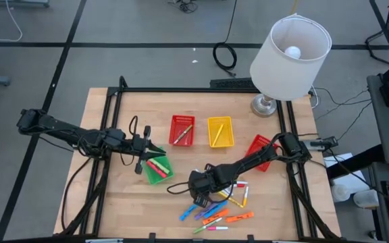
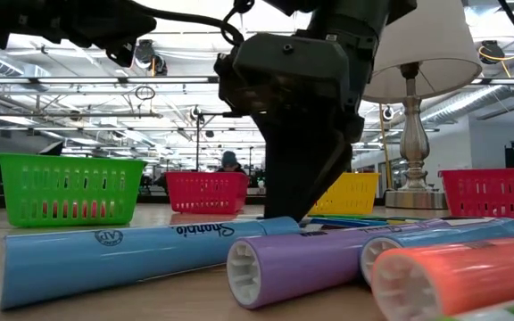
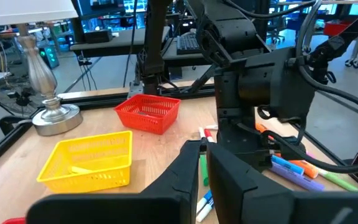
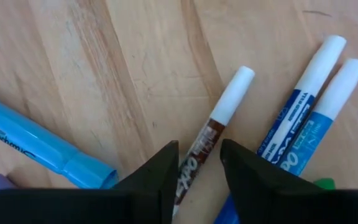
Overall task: Pick & Place Markers
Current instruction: Put the brown highlighter into the left red bin
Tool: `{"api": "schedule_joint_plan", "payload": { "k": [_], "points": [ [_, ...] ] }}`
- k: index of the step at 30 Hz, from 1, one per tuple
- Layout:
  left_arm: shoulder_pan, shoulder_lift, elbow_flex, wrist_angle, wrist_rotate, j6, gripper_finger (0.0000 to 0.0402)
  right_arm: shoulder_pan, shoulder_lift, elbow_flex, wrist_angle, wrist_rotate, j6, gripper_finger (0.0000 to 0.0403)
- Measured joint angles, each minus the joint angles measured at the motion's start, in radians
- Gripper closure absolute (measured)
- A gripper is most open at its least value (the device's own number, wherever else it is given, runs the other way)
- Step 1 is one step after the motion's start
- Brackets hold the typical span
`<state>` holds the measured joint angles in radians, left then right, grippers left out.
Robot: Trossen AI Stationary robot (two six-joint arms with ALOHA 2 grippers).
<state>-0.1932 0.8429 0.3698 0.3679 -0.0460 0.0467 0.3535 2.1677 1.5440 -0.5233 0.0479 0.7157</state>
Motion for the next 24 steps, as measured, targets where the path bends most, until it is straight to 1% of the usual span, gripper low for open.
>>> {"api": "schedule_joint_plan", "payload": {
  "k": [3, 8, 9, 15, 18, 24],
  "points": [
    [-0.001, 0.0, 0.0, 0.0, 0.0, 0.0, 0.036, -0.003, 0.0, -0.003, 0.004, -0.018, -0.02, 0.0319],
    [-0.001, 0.0, 0.0, 0.001, 0.0, 0.0, 0.036, -0.008, 0.0, -0.004, 0.006, -0.02, -0.048, 0.038],
    [-0.001, 0.0, 0.0, 0.001, 0.0, 0.0, 0.036, -0.008, 0.0, -0.004, 0.008, -0.02, -0.056, 0.0386],
    [0.0, 0.0, 0.0, 0.002, -0.001, 0.001, 0.036, -0.012, 0.0, -0.004, 0.017, -0.02, -0.072, 0.0376],
    [0.0, 0.0, 0.0, 0.002, -0.001, 0.0, 0.036, -0.016, -0.012, -0.005, 0.019, -0.021, -0.086, 0.038],
    [0.0, 0.0, 0.0, 0.004, 0.0, 0.001, 0.036, -0.018, -0.085, -0.004, 0.029, -0.003, -0.145, 0.0387]
  ]
}}
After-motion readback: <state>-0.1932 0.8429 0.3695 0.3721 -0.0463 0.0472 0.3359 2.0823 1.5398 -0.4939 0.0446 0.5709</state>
